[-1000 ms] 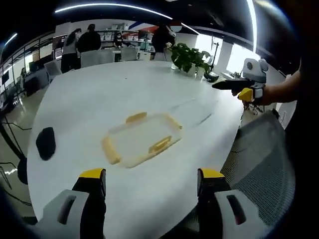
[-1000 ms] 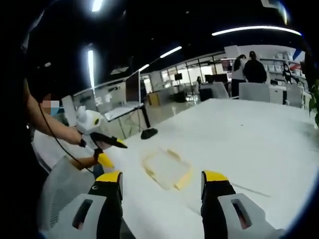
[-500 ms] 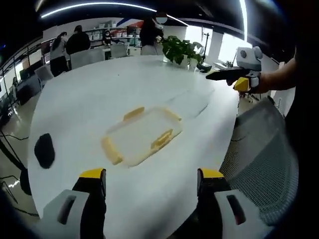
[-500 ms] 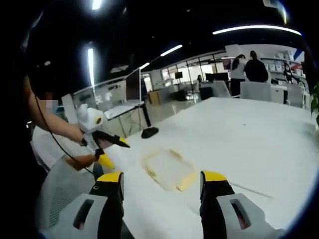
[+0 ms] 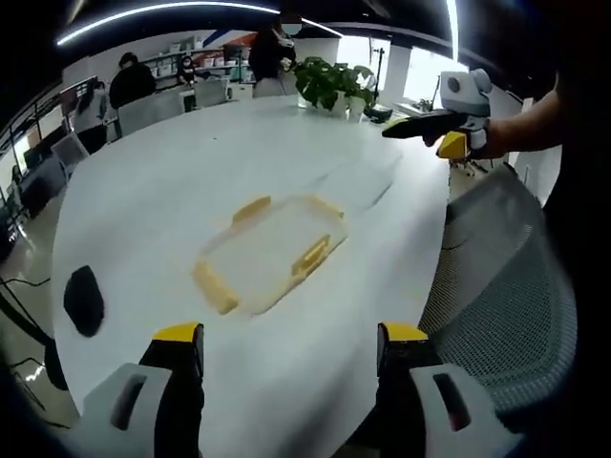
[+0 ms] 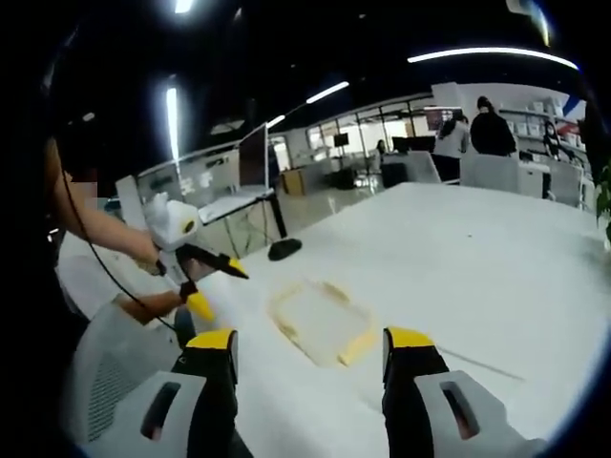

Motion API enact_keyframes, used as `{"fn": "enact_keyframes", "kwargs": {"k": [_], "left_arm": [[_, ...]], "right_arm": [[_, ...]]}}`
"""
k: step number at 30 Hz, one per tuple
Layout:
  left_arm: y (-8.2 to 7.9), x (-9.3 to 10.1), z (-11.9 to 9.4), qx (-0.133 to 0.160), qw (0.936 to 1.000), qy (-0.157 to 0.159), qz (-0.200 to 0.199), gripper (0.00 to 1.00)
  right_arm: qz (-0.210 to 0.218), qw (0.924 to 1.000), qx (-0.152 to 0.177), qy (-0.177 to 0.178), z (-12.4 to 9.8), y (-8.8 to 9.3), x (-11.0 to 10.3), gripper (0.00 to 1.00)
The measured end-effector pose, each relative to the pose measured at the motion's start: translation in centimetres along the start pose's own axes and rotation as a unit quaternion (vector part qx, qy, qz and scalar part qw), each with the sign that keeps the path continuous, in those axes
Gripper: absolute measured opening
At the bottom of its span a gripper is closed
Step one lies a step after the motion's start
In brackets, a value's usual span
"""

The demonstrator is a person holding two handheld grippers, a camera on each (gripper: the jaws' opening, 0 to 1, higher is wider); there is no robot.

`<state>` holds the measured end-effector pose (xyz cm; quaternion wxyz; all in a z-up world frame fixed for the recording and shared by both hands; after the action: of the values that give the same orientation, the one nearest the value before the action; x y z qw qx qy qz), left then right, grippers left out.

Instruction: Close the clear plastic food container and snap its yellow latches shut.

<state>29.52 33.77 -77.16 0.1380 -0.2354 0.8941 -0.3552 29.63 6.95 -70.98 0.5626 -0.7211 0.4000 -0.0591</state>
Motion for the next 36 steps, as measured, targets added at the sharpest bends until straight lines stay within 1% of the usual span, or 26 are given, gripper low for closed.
{"fn": "enact_keyframes", "kwargs": {"k": [7, 13, 20, 25, 28, 33, 36], "left_arm": [[0.0, -0.6, 0.4, -0.011, 0.9996, 0.015, 0.021, 0.73], [-0.1, -1.2, 0.6, -0.019, 0.9991, 0.022, 0.032, 0.73], [-0.4, -1.8, 1.1, -0.028, 0.998, 0.028, 0.048, 0.73], [-0.3, -2.0, 1.3, -0.035, 0.997, 0.034, 0.061, 0.73], [-0.3, -2.4, 1.4, -0.04, 0.9962, 0.036, 0.068, 0.73], [-0.3, -3.0, 1.6, -0.043, 0.9956, 0.039, 0.074, 0.72], [-0.3, -3.3, 1.7, -0.047, 0.9945, 0.041, 0.084, 0.72]], "right_arm": [[-0.019, 0.9996, -0.021, -0.004, 0.8, 0.4, 0.2, 0.61], [-0.025, 0.9993, -0.028, -0.006, 1.4, 0.4, 0.4, 0.6], [-0.042, 0.9981, -0.044, -0.009, 2.1, 0.6, 0.8, 0.6], [-0.045, 0.9975, -0.052, -0.012, 2.4, 0.7, 1.0, 0.6], [-0.054, 0.9967, -0.059, -0.013, 2.7, 0.7, 1.1, 0.6], [-0.052, 0.9968, -0.06, -0.012, 3.2, 0.6, 1.3, 0.6], [-0.049, 0.997, -0.059, -0.01, 3.4, 0.6, 1.5, 0.6]]}}
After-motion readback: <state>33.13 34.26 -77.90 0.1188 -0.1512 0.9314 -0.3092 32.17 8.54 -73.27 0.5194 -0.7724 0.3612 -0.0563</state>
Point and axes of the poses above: the point that each gripper's makers call its tool centre point, and the gripper's own axes: z roughly forward along the fingers, x roughly to its right, y roughly out of its underside, the point moved 5 cm from there along -z, roughly backward along the fingers, and after that the axes turned 11 degrees about z, right-handed, at the moved point
